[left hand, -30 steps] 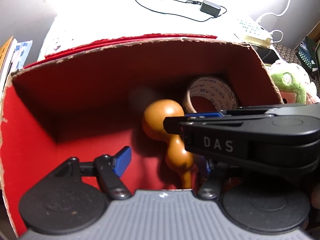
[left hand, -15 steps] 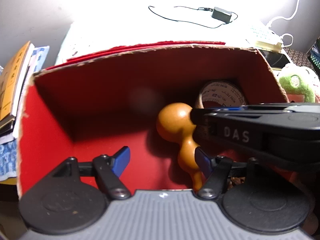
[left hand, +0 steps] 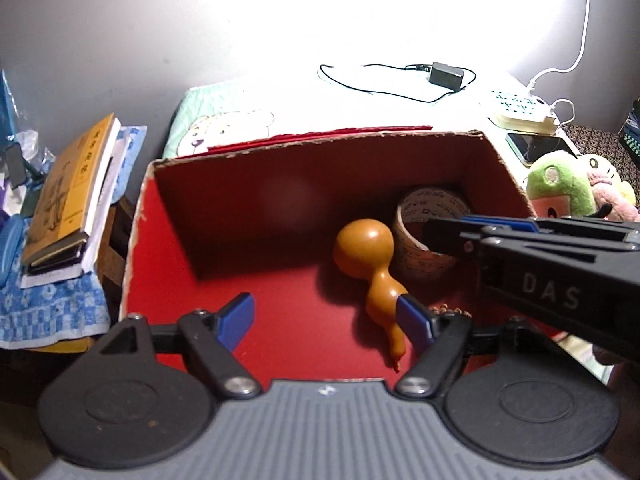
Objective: Organize objects
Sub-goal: 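Withdraw the right gripper from the box toward the beige strap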
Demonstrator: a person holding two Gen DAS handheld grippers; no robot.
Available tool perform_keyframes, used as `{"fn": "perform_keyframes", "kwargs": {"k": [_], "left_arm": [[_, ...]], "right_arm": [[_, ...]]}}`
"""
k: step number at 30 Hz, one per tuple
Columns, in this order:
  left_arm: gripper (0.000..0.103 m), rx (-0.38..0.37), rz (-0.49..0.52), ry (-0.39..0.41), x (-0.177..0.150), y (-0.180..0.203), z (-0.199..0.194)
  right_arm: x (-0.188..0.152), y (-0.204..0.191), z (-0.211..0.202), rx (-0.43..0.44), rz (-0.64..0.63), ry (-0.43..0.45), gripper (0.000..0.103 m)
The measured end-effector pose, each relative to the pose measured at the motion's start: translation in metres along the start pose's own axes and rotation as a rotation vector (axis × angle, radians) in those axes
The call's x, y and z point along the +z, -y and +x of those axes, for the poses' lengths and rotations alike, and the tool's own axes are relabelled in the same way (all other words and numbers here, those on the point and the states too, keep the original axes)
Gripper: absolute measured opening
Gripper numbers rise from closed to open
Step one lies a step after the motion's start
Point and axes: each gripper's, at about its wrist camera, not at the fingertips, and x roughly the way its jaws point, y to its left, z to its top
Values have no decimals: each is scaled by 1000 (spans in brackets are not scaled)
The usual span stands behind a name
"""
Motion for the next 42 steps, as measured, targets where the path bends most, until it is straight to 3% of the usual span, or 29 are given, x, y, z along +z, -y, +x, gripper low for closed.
{"fn": "perform_keyframes", "kwargs": {"k": [10,20,42], "left_arm": [[86,28,25,59,-23,9,-37],[93,44,21,58,-42,11,-52],[95,9,44,-22,-86,26,-48]], "right_arm": [[-19,-13,-32,6,-45,60,29],[-38,-20,-54,-16,-63,108,33],[-79,-19,-68,14,-8,26,37]]}}
